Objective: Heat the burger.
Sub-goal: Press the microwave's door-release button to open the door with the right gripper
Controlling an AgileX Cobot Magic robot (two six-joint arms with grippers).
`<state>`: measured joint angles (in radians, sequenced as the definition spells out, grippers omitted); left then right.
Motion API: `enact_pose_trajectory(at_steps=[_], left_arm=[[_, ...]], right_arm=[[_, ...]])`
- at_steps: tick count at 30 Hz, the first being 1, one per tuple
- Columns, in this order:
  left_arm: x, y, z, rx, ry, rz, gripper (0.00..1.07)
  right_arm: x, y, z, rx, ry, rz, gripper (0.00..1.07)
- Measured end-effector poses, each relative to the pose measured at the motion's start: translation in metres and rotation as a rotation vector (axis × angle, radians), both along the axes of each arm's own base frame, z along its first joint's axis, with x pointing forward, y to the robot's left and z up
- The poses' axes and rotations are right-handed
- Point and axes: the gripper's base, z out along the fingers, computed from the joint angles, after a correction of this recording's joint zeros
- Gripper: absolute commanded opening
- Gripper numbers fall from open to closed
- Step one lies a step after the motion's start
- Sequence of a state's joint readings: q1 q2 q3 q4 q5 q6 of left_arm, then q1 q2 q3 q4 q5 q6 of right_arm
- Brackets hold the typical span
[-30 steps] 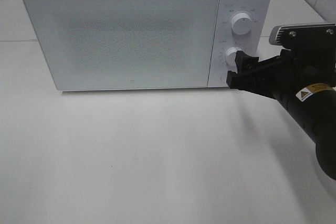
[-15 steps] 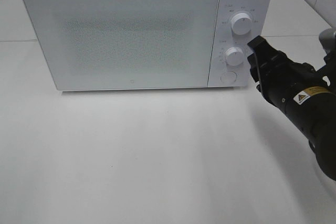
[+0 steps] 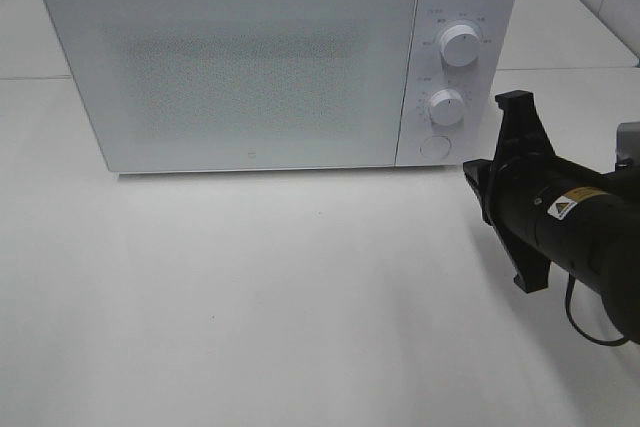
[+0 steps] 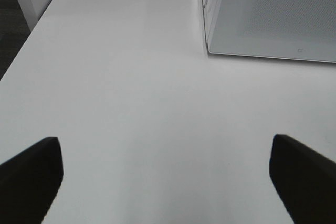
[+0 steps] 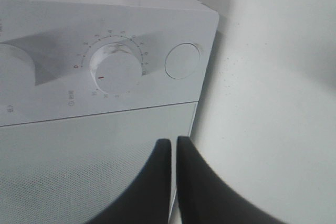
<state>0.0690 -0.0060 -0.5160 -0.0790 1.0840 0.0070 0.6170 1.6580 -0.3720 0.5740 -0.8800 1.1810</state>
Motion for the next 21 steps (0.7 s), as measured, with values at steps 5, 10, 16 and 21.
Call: enact_pose_trajectory(at_steps=[5,10,16,21], left_arm=[[0.0,0.0,0.0,0.0,0.0,0.0,1.0],[0.0,0.0,0.0,0.0,0.0,0.0,1.0],[0.0,0.0,0.0,0.0,0.0,0.0,1.0],[0.0,0.0,0.0,0.0,0.0,0.0,1.0]], right_arm=[[0.0,-0.002,-0.003,0.015,0.033,-0.026,0.0],[0.004,-0.01,-0.018,0.006,0.082,-0.064,0.0],[0.013,-0.017,-0.032,0.022,0.124,-0.071,0.0],[0.029,-0.017,-0.035,0.047,0.117,-0.076,0.0]])
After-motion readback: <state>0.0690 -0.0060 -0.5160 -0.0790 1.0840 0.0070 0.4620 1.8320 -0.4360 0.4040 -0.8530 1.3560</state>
